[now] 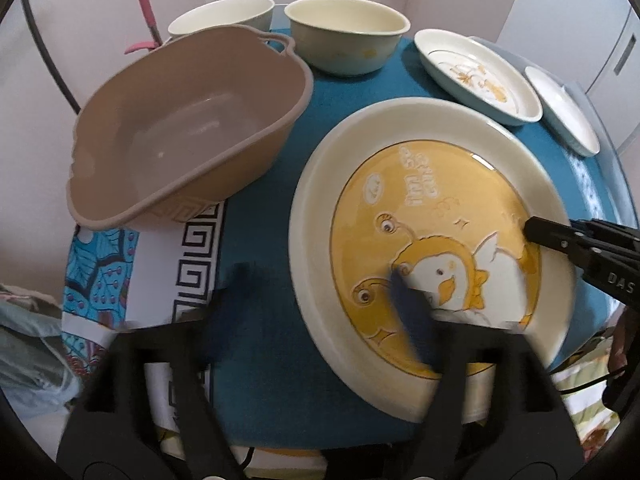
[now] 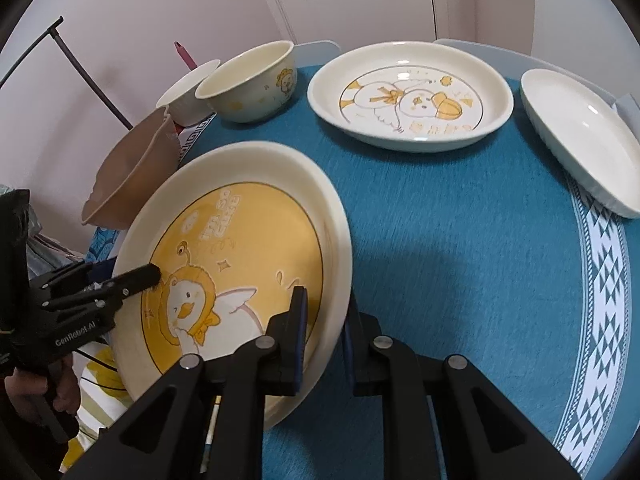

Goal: Organize plates and bowls
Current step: 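Carry the yellow duck plate beside the pink basket and open both grippers, then grasp the rim of the plain white plate with both grippers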

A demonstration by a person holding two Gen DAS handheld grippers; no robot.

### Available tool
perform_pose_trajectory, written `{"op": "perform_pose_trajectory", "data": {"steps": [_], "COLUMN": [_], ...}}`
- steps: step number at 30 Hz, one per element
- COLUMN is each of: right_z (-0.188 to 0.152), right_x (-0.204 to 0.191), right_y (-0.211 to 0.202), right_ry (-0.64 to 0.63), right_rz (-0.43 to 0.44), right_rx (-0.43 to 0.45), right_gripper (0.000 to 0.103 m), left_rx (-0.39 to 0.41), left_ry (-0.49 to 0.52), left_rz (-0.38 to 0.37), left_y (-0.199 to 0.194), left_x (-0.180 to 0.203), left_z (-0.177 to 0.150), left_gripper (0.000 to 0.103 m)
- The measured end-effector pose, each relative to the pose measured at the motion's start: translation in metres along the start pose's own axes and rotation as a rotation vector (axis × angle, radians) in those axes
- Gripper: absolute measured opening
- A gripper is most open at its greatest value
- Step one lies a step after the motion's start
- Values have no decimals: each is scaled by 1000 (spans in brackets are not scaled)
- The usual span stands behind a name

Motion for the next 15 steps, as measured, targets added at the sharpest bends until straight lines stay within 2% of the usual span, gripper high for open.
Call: {"op": "perform_pose_trajectory", "data": {"steps": [2, 4, 5, 6, 11, 14, 15], "right_z": [-1, -2, -2, -3, 5, 20, 25], "right_x": [-2, -4, -4, -5, 0, 10, 13], "right_y": [-1, -3, -4, -7, -42, -79, -89], "right_ry": [-5, -1, 3, 6, 21, 31, 32], "right_rz": [4, 18, 20, 20, -11, -49, -62], "right_rx": [10, 19, 19, 20, 51, 106, 123], "right_gripper": [30, 68, 76, 81, 81, 81, 88], "left_rx": [10, -5, -8, -11, 10, 72, 104], "left_ry": [-2, -2, 1, 4, 38, 61, 71], "left_rz": [0, -6, -6, -6, -31, -64, -94], "left_y": [-3, -5, -7, -11, -51, -82, -94], "left_x": [0, 1, 3, 3, 12, 27, 36], "left_z": [0, -2, -3, -3, 13, 45, 60], "left_gripper": [84, 84, 84, 84, 84, 84, 85]}}
Point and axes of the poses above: each gripper's, at about its wrist camera, not at the fingertips, and y roughly the way its jaws point, x to its right, z to its top, the point moved 10 cm from there along y, roughly the way its jaws point, and after that the axes turned 5 degrees about z, right-handed, at the moved point
